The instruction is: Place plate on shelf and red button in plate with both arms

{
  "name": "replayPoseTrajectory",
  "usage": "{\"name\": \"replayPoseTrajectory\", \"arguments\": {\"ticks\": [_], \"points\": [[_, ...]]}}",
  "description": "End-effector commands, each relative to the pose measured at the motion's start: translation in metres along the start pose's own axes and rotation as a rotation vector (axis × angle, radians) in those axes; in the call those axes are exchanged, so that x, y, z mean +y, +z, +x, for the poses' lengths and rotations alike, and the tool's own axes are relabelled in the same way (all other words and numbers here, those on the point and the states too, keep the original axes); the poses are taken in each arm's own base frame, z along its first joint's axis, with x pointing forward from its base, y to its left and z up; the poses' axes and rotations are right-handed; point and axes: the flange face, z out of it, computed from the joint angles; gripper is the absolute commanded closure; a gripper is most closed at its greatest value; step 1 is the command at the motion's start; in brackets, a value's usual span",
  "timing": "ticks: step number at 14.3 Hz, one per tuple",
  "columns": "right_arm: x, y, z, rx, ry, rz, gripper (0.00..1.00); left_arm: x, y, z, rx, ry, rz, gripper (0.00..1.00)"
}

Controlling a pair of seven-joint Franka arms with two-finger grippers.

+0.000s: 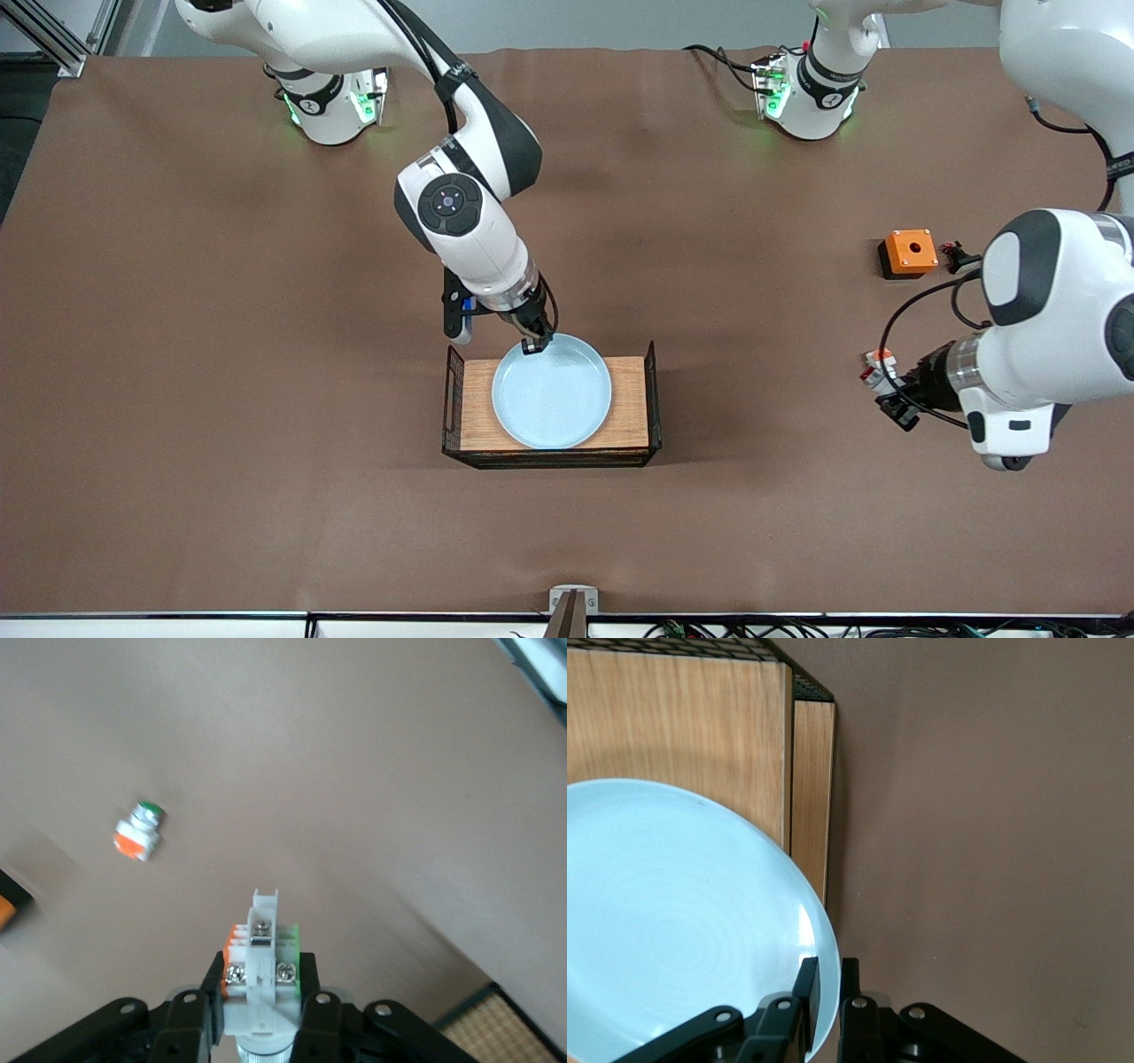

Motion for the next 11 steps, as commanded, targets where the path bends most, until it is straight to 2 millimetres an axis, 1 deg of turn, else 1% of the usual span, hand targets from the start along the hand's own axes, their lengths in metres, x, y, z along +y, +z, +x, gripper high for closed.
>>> {"name": "replayPoseTrajectory", "arguments": {"ticks": [1,2,3,4,6,7,8,9,10,11], "points": [[-0.008,-0.001,0.001,0.010,0.019,0.009,0.48,0.021,-0.010,-0.027,-0.008,-0.062,-0.054,0.91],[-0.007,-0.001,0.000,0.013,0.017,0.005,0.22,0.026,-0.011,-0.034,-0.008,-0.071,-0.066,0.91],[-0.007,-0.007,-0.001,0.009,0.017,0.008,0.06,0.031,-0.012,-0.041,-0.013,-0.075,-0.074,0.91],[-0.005,-0.013,0.000,0.019,0.014,-0.011,0.03,0.035,-0.013,-0.049,-0.021,-0.074,-0.080,0.91],[-0.007,-0.036,0.002,0.043,0.006,-0.058,0.01,0.044,-0.015,-0.061,-0.022,-0.094,-0.101,0.91],[-0.006,-0.059,0.006,0.047,-0.009,-0.072,0.01,0.049,-0.018,-0.069,-0.020,-0.107,-0.112,0.91],[-0.003,-0.081,0.010,0.050,-0.067,-0.089,0.01,0.055,-0.019,-0.078,-0.018,-0.119,-0.122,0.91],[0.002,-0.104,0.019,0.061,-0.128,-0.126,0.00,0.060,-0.024,-0.088,-0.011,-0.130,-0.140,0.91],[0.005,-0.125,0.033,0.074,-0.163,-0.165,0.00,0.065,-0.027,-0.096,-0.006,-0.151,-0.158,0.91],[0.006,-0.153,0.052,0.072,-0.205,-0.183,0.00,0.073,-0.029,-0.109,-0.002,-0.167,-0.173,0.91]]}}
